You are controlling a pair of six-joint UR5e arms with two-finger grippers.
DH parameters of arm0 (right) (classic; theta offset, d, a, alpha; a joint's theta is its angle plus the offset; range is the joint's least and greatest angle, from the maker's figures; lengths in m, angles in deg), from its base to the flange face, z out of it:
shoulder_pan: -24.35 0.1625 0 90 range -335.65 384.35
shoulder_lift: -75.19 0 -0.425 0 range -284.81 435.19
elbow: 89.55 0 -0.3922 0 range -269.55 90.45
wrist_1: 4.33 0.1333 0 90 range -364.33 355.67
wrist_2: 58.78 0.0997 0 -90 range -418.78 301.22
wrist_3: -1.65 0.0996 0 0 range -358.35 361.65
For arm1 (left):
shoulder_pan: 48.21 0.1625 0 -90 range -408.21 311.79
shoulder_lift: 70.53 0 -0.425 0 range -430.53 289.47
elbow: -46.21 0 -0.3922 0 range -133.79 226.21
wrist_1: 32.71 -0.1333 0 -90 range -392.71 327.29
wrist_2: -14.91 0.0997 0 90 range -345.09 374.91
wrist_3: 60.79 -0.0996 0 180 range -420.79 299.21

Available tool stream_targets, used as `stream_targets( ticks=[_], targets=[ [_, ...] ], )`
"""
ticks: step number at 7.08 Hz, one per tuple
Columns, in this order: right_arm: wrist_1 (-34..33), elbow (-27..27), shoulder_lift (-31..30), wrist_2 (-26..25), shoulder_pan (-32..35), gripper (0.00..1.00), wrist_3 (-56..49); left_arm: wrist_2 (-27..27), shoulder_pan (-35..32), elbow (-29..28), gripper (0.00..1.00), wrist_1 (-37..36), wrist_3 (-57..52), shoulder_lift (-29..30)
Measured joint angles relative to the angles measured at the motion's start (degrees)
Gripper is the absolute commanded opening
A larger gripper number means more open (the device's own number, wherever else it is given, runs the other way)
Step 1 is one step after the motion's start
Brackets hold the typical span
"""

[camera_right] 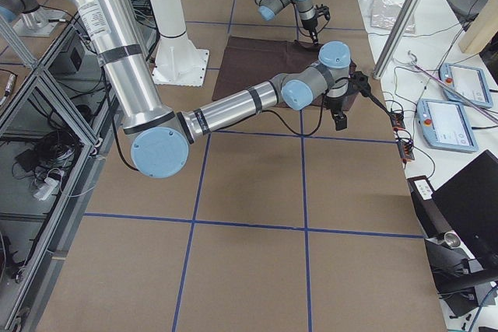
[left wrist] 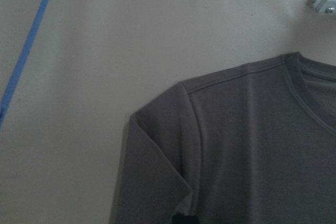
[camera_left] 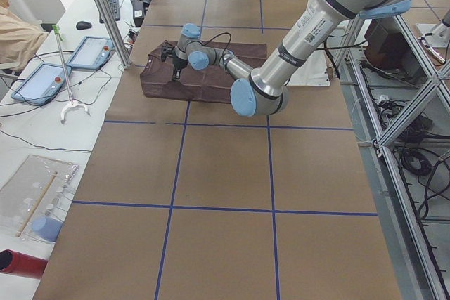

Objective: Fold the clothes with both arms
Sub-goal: 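Sweep the left gripper across its sleeve toward the collar, folding it inward, then lower both grippers to the shirt hem corners nearest the robot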

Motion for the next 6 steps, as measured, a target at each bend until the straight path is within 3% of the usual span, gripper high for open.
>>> stream_targets(
  ticks=[3, 4, 6],
  targets=[
    [-0.1, 2.2, 0.1, -0.2, -2.2, 1.00, 6.4, -1.2, -0.1, 7.3, 1.00, 0.2, -6.6, -3.5],
    [-0.1, 5.2, -0.6, -1.4, -4.9, 1.00, 12.9, -2.8, 0.0, 12.0, 1.00, 0.1, -7.1, -6.2],
    [-0.2, 17.1, -5.0, -9.5, -15.7, 1.00, 29.8, -6.1, 0.5, 22.1, 1.00, 0.1, -7.4, -12.4]
  ],
)
